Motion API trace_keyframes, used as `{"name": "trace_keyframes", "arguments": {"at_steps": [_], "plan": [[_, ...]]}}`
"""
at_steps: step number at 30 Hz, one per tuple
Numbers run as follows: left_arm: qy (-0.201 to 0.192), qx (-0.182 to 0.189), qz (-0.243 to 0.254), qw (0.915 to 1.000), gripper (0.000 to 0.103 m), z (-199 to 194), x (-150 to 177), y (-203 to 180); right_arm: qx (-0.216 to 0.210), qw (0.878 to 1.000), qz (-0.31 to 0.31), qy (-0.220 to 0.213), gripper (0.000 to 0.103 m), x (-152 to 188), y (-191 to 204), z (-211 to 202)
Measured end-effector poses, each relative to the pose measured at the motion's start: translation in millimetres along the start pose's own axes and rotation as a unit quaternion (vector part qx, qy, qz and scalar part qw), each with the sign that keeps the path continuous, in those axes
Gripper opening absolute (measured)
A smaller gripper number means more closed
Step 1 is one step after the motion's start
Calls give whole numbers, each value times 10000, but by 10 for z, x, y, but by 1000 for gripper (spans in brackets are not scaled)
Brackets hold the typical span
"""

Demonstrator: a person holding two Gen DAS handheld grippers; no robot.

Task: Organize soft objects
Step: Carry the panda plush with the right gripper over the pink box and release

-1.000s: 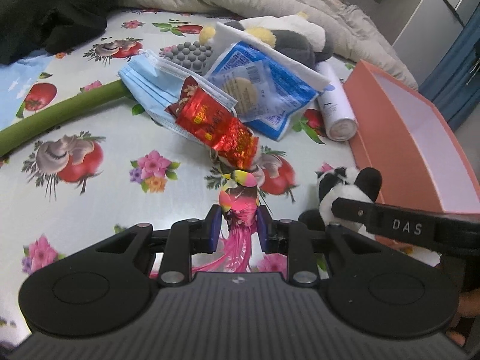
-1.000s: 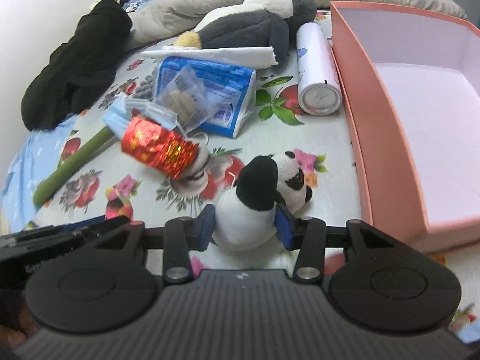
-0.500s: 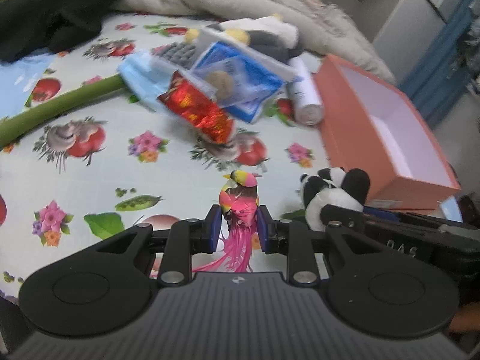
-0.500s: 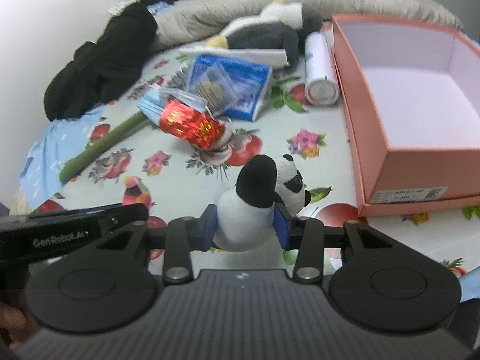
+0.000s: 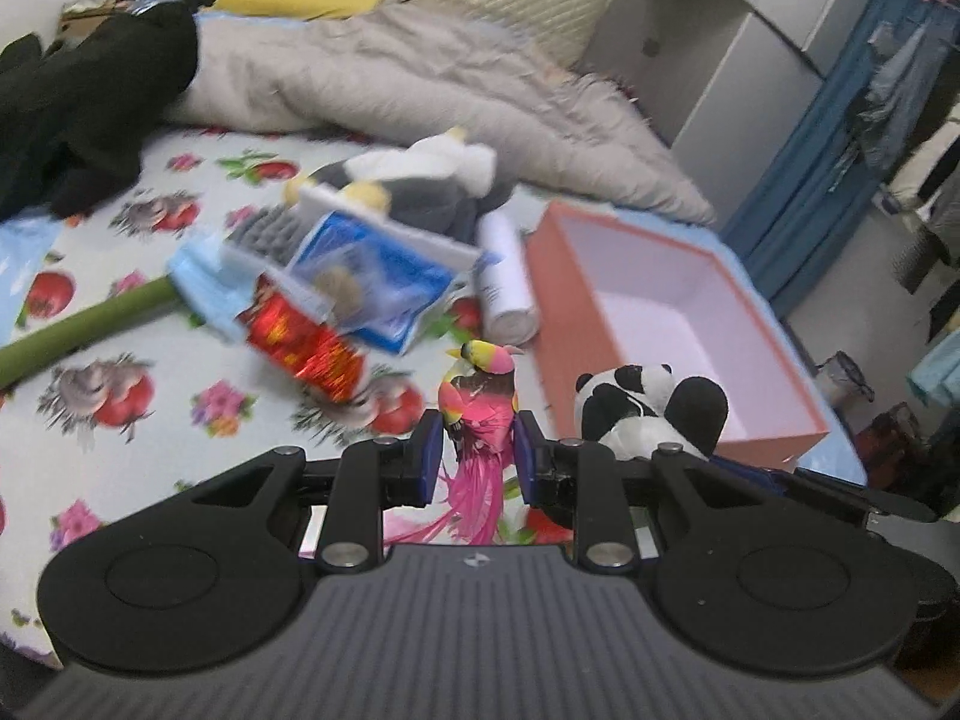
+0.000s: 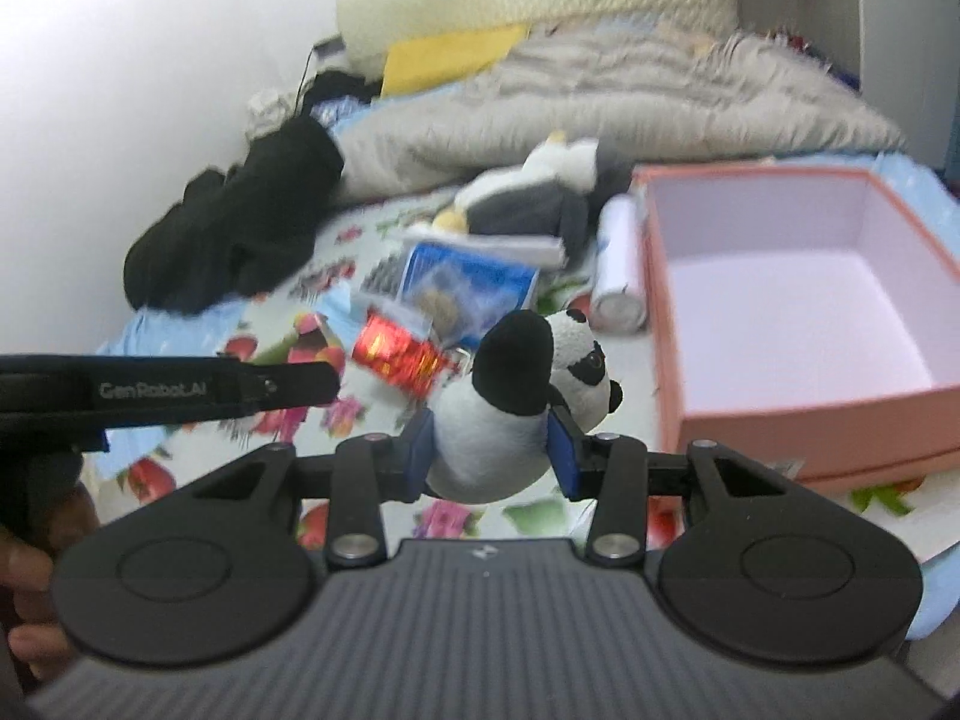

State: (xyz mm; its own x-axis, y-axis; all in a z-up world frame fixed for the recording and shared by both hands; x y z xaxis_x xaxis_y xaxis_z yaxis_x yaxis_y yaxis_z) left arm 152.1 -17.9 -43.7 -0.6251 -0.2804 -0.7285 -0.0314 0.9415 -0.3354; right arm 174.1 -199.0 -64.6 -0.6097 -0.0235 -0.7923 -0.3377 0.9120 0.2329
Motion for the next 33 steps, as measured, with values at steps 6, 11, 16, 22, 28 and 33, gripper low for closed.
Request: {"name": "trace_keyframes", "arguments": {"at_steps": [6, 11, 16, 22, 28, 33], "plan": [[-160, 227, 179, 9995, 30, 3, -258, -385, 98, 9990, 36, -445, 44, -284, -199, -255], [-267, 427, 370, 9980, 30, 74, -453, -732, 232, 9966, 30, -789, 44, -525, -417, -405], [-244, 618, 470, 9967, 30, 260, -568, -1056, 436, 9940, -6, -999, 44, -719, -666, -489], [-47, 740, 623, 9953, 30, 649, -623, -1375, 663, 9923, -37, -1048, 44, -846, -982, -470], [308, 711, 747, 9942, 30, 1176, -586, -1574, 833, 9926, 288, -839, 44, -817, -1439, -299], [685, 652, 841, 9920, 30, 1678, -508, -1676, 984, 9922, 537, -548, 44, -714, -1791, -36]]}}
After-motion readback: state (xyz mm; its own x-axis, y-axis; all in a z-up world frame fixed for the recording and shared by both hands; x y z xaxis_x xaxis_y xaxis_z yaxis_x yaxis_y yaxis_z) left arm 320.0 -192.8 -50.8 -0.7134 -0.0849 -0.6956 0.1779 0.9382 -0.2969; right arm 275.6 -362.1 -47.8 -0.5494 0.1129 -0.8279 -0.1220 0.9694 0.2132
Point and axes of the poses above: each gripper's, at about its wrist camera, not at the fingertips, and z roughly the way its jaws point, y to its left, x to its underside, the point moved 4 cm from there along z, roughly the way its jaws point, and after that the axes turned 5 degrees about -y, right-handed, at the moved point
